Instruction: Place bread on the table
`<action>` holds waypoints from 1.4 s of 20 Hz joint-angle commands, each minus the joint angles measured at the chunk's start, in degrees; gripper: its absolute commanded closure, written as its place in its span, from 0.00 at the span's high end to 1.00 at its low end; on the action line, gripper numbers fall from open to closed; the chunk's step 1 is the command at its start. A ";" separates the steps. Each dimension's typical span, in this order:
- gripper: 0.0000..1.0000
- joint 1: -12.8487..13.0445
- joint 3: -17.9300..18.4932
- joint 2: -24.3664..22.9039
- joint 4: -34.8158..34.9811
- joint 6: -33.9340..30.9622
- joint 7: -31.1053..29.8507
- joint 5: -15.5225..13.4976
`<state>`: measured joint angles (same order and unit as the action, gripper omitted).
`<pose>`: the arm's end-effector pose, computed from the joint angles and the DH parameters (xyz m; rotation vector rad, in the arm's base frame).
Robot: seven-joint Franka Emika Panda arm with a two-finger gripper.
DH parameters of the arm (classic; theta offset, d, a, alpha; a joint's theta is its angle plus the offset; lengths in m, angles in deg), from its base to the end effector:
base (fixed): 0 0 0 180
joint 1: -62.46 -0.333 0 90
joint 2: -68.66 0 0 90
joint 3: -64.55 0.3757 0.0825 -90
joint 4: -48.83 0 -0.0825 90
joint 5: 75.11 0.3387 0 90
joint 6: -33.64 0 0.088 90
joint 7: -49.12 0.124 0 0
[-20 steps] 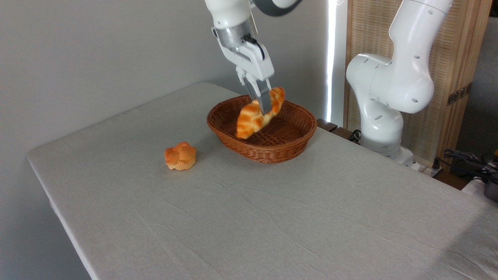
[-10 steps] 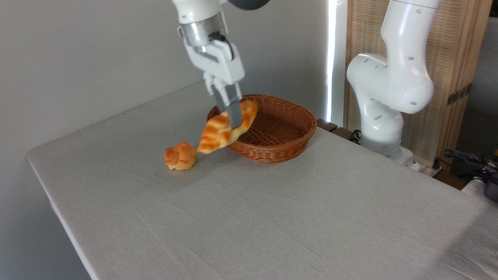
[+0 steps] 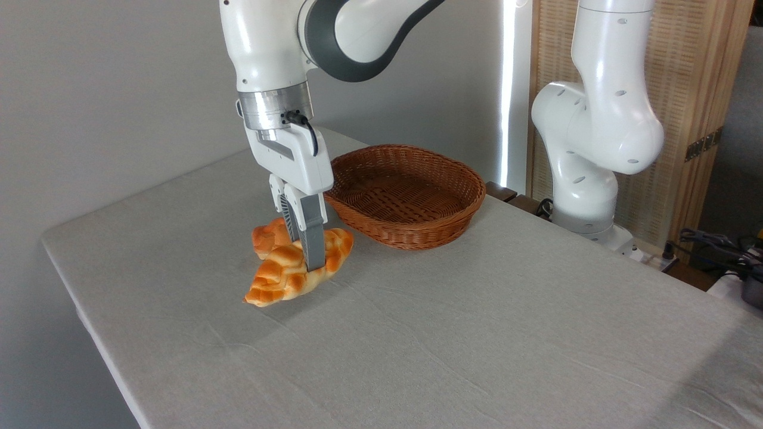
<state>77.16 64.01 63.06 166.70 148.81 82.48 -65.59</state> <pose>0.4709 -0.1156 0.5445 -2.6755 1.3176 -0.0384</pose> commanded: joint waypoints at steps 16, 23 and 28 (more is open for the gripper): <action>1.00 2.09 -0.95 4.45 -1.24 0.84 -0.40 0.17; 1.00 1.48 0.02 4.37 -7.83 0.06 -0.49 -15.93; 1.00 -4.40 -0.51 3.48 -15.63 -12.73 3.71 -15.32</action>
<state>76.44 63.68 67.22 157.04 146.24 82.45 -80.25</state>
